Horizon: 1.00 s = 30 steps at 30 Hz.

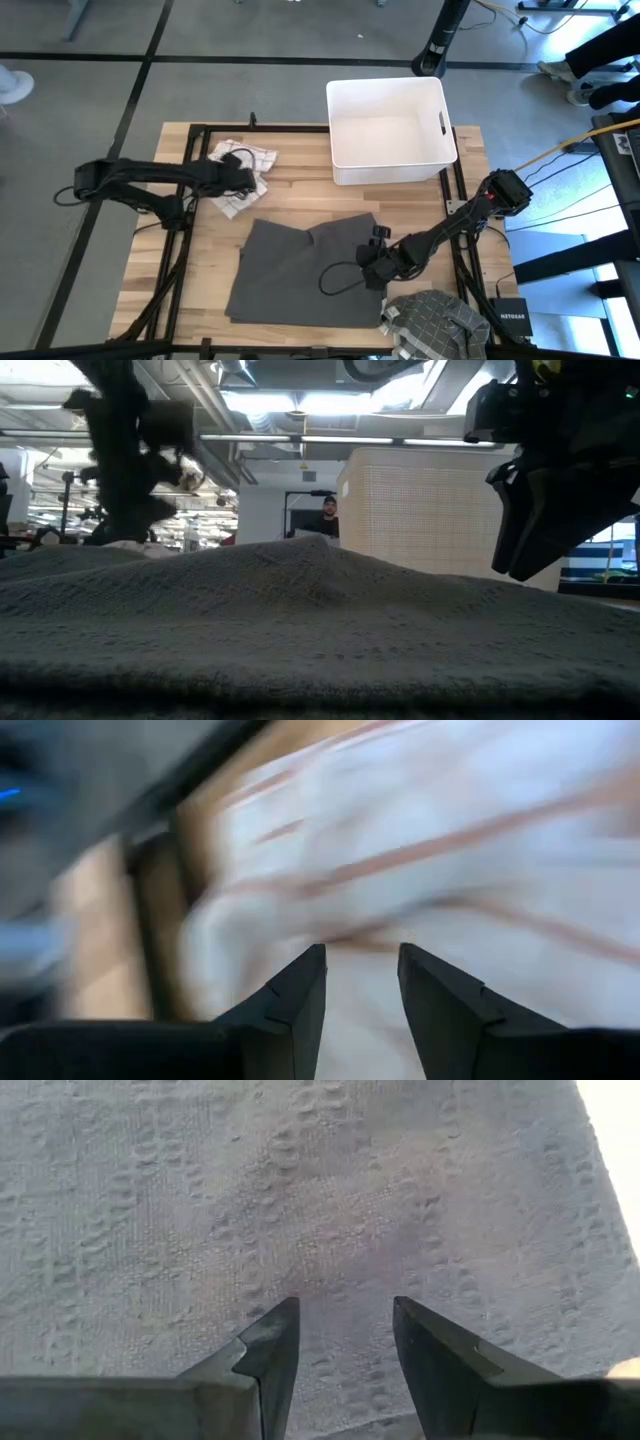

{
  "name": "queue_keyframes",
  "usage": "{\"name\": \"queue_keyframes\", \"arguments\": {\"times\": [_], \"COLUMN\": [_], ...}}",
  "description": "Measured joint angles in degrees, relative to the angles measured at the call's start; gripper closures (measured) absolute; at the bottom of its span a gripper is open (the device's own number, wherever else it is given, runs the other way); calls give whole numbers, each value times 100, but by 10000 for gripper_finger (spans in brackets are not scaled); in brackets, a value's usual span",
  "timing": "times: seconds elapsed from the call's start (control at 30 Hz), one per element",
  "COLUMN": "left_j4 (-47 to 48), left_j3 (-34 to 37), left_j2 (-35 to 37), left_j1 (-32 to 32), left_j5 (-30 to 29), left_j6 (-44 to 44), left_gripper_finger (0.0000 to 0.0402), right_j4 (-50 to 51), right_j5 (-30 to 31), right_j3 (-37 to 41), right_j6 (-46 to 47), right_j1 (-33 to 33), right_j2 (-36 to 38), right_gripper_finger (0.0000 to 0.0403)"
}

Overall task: Fold towel
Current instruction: Fold the gray towel

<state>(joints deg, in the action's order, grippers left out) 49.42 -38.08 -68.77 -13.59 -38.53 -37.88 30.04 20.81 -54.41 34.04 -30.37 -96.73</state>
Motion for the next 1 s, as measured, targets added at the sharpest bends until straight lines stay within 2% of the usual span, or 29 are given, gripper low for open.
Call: {"name": "queue_keyframes", "arguments": {"times": [0.1,0.2,0.27,0.47,0.67,0.77,0.93,1.0], "left_j4": [-830,-2089,-2562,-2781,-3046,-2645,-1099,-701], "left_j3": [-226,-126,24,481,596,595,557,562], "left_j2": [322,476,424,-222,-871,-1070,-1220,-1235], "left_j1": [539,1110,1468,1800,1799,1755,1682,1689], "left_j5": [1207,2620,2945,2723,2766,2531,1363,1078], "left_j6": [741,1262,1426,1524,1620,1361,263,-170], "left_gripper_finger": [282,282,282,282,282,282,282,282], "right_j4": [13,69,150,622,22,69,303,302], "right_j5": [-37,46,174,319,-98,-292,-347,-354], "right_j3": [0,0,-3,-1,470,727,1026,1080], "right_j6": [-97,-203,-293,-438,-889,-766,-354,-253], "right_j1": [0,22,70,497,1157,1379,1429,1427], "right_j2": [61,166,258,375,316,319,356,359], "right_gripper_finger": [237,237,237,237,237,237,237,237]}}
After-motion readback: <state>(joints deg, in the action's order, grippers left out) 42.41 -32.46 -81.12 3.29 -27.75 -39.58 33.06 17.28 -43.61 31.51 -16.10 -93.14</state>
